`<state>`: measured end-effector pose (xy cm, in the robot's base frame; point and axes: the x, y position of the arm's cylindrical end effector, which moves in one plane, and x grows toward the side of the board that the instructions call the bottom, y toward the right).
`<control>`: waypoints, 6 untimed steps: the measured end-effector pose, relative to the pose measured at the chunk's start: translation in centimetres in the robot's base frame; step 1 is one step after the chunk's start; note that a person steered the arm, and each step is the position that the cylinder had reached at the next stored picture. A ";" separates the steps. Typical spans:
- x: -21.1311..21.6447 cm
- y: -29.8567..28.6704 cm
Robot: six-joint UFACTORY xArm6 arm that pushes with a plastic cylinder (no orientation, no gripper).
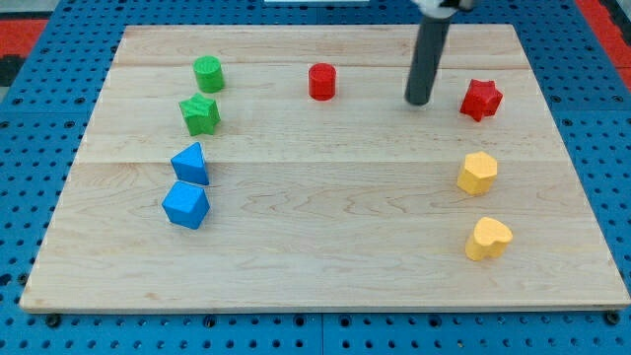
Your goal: Move the yellow heart slightly right a bit
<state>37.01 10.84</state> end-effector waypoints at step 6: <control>12.6 -0.1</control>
